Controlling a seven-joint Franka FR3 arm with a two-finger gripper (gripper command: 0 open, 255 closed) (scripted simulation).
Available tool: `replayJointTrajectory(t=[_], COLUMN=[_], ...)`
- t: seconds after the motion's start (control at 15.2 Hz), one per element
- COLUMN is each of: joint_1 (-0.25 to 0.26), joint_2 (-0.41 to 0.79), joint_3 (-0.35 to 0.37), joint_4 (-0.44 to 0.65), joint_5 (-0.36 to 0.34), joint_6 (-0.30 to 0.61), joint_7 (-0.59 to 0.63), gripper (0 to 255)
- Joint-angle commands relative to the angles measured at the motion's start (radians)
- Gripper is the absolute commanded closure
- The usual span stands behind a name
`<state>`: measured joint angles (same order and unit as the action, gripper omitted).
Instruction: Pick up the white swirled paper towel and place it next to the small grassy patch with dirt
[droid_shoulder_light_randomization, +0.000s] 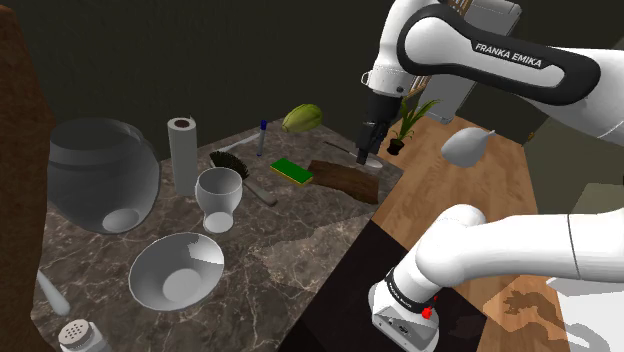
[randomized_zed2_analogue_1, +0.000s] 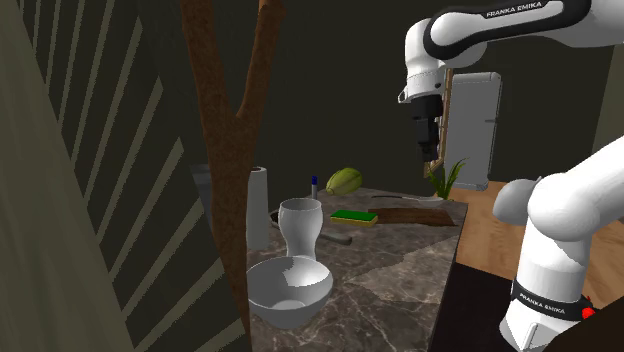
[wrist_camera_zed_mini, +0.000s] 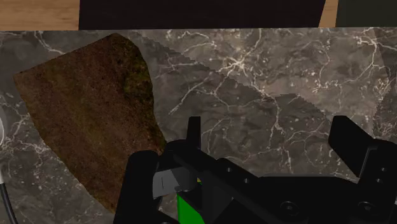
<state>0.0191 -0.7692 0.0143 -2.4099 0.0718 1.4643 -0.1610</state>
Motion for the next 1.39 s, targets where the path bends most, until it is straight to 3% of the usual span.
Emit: replayJointTrajectory(t=[0.0, 0.66, 1.32], joint_1=[0.0, 0.029, 0.042], joint_2=[0.0, 0.277, 0.615], joint_3=[0.0, 0.171, 0.306], joint_4=[0.0, 0.178, 0.48], joint_5=[0.0, 0.103, 0.071], joint_6=[0.0, 0.158, 0.251], joint_7=[0.0, 0.24, 0.488], gripper=[0, 0, 0])
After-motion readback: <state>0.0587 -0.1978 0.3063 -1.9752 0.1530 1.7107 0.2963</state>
